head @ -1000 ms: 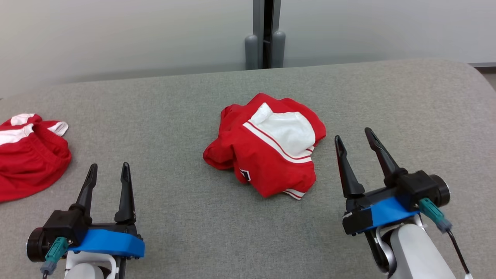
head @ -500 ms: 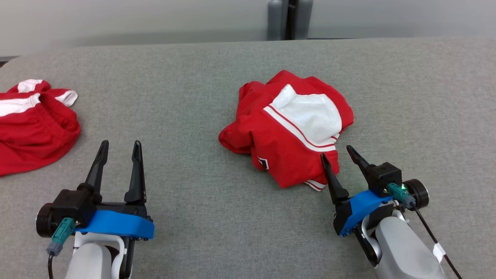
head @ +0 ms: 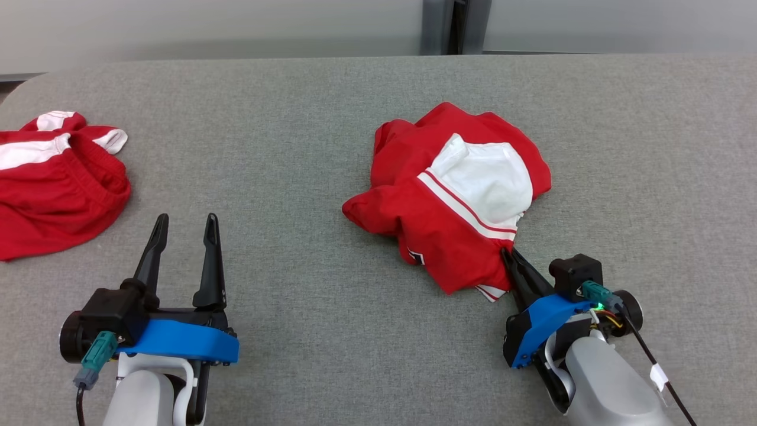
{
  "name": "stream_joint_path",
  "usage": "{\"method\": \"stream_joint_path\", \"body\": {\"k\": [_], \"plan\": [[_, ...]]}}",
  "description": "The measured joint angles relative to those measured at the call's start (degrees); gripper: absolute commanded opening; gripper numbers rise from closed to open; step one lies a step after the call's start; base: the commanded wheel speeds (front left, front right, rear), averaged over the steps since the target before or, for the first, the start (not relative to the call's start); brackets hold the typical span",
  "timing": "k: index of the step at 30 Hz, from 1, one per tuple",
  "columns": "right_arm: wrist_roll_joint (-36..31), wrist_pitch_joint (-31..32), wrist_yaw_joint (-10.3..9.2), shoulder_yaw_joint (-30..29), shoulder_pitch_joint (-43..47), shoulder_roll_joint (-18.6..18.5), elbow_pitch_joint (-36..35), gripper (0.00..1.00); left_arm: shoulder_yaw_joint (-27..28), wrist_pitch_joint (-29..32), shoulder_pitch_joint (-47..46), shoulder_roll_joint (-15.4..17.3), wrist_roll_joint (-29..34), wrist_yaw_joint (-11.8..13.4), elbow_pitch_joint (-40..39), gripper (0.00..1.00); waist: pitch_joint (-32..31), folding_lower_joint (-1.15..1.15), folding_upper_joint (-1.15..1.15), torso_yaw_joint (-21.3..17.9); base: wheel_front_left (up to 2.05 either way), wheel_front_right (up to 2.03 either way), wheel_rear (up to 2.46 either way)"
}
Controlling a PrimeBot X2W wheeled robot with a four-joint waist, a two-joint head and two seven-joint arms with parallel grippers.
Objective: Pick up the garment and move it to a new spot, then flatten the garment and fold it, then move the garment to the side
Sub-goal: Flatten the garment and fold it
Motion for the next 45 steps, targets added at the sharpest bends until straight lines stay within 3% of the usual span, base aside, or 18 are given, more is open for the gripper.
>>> {"method": "stream_joint_path", "body": {"k": [6,20,25,33,45], "plan": [[0.53,0.02,0.01,-2.13,-0.18,-1.24,-3.14,0.0,0.08,0.01,0.15,0.0,-0.33,0.14,0.15,1.0,-0.66,0.0,0.0,-0.95,0.0,0.0,0.0],[-3.05,0.02,0.01,-19.73,4.36,-9.37,-20.42,0.0,0.42,0.0,1.83,-0.01,-0.38,0.21,0.04,1.0,-3.2,-0.01,0.0,-2.94,0.0,0.0,0.0],[-4.9,0.02,0.01,-21.41,5.44,-9.89,-25.82,0.0,0.44,0.0,2.16,-0.01,-0.41,0.19,0.14,1.0,-3.83,-0.01,0.0,-3.04,0.0,0.0,0.0],[-5.91,0.02,0.0,-12.35,3.2,-7.25,-31.11,0.0,0.21,0.01,2.42,-0.01,-0.8,0.14,0.05,1.0,-4.52,-0.01,0.0,-2.75,0.0,0.0,0.0],[-3.65,0.02,0.01,9.57,-15.55,-1.55,-28.49,0.0,-0.75,0.0,1.05,-0.03,-1.6,0.57,-0.65,1.0,-3.11,-0.01,0.0,0.57,0.0,0.0,0.0]]}}
